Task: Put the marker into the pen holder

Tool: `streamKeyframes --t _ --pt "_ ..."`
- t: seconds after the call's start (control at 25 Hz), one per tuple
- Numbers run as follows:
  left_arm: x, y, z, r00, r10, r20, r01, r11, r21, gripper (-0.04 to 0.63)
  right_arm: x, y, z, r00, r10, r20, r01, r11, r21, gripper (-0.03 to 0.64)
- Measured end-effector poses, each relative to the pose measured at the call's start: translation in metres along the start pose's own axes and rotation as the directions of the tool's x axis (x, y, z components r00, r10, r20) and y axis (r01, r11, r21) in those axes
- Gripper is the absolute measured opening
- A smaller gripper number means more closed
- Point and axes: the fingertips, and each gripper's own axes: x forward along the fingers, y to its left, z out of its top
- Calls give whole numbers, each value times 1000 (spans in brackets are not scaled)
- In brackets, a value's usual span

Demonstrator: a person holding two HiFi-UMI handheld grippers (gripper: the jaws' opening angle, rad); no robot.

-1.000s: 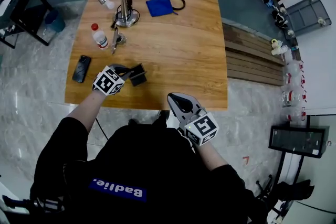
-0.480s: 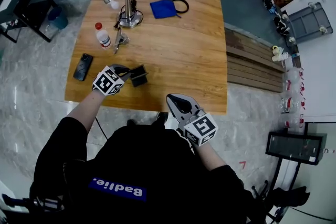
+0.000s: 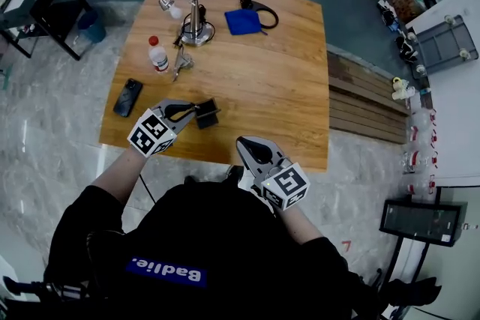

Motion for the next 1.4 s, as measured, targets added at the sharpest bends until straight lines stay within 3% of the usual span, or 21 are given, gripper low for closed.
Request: streamKeyframes --t 0.2,0.4,0.56,0.64,0.84,1.4 --pt "-24 -42 44 991 -30 133 31 1000 -3 46 11 9 6 1000 31 1 -31 999 -12 8" --pt "-49 -79 72 961 -34 276 52 997 -59 44 18 17 9 999 52 0 -52 998 -30 8" --pt "-61 -89 75 944 -6 330 44 993 -106 44 22 24 9 998 62 -10 -62 998 -29 8" --pt "-65 -94 75 936 -3 353 48 992 -117 14 23 26 10 998 62 0 -62 997 -35 8" --pt "-69 -104 69 926 0 378 53 990 -130 9 26 36 5 997 74 6 -74 995 -65 7" --pt "-66 -100 63 933 24 358 37 986 -161 9 23 37 3 997 71 -2 -71 997 -41 7"
